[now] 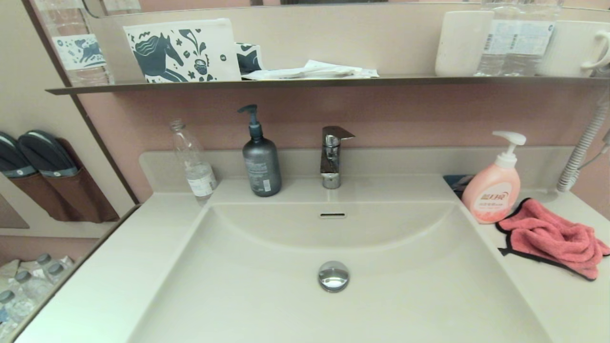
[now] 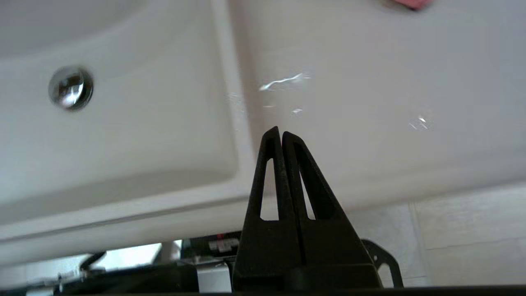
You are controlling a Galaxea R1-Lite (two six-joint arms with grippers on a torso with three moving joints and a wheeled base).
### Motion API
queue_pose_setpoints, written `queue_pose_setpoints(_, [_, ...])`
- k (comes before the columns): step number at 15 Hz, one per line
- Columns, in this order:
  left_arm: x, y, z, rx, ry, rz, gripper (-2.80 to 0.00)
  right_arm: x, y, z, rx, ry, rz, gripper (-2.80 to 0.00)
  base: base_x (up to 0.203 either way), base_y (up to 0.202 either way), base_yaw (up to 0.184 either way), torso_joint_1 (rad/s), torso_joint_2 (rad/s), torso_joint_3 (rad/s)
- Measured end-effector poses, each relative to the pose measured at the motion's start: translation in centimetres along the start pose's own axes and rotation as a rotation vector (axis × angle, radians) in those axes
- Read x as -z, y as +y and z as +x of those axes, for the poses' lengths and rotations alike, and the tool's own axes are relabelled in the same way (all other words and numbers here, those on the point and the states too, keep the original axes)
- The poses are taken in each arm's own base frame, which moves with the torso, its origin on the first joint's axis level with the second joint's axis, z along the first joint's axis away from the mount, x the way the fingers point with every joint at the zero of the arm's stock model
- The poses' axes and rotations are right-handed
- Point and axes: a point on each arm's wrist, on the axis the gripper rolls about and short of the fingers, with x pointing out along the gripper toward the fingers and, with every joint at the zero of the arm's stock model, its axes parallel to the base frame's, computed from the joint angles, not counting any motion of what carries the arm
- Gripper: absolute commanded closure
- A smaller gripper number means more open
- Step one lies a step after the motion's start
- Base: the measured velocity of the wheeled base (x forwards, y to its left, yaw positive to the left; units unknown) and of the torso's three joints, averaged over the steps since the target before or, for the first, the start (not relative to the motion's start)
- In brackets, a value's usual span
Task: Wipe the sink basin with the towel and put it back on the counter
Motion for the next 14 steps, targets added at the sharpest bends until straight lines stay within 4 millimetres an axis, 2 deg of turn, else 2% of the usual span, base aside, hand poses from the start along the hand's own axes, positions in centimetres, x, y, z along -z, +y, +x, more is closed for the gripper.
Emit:
queue_pose_setpoints(5, [0.0, 0.0, 0.0, 0.0, 0.001, 0.0, 0.0, 4.9, -3.2, -5.5, 0.198, -0.268, 0.185, 0.0, 0.0, 0.0, 0.0, 0.0, 0.0, 0.0])
queue_pose_setpoints(7, [0.0, 0.0, 0.0, 0.0, 0.0, 0.0, 0.0, 6.9, -3.7, -7.3, 0.221, -0.375, 0.175, 0.0, 0.0, 0.0, 0.0, 0.0, 0.0, 0.0])
queue_pose_setpoints(9, [0.0, 0.0, 0.0, 0.0, 0.0, 0.0, 0.0, 9.0, -4.1, -8.7, 0.167, -0.449, 0.129, 0.0, 0.0, 0.0, 0.0, 0.0, 0.0, 0.0])
queue_pose_setpoints(12, [0.0, 0.0, 0.0, 0.0, 0.0, 0.0, 0.0, 11.9, -4.7, -9.0, 0.062, -0.518, 0.016, 0.0, 0.0, 0.0, 0.0, 0.0, 0.0, 0.0])
queue_pose_setpoints(14, [0.0, 0.0, 0.0, 0.0, 0.0, 0.0, 0.0, 13.2, -5.1, -7.6, 0.018, -0.568, -0.04, 0.0, 0.0, 0.0, 0.0, 0.0, 0.0, 0.0])
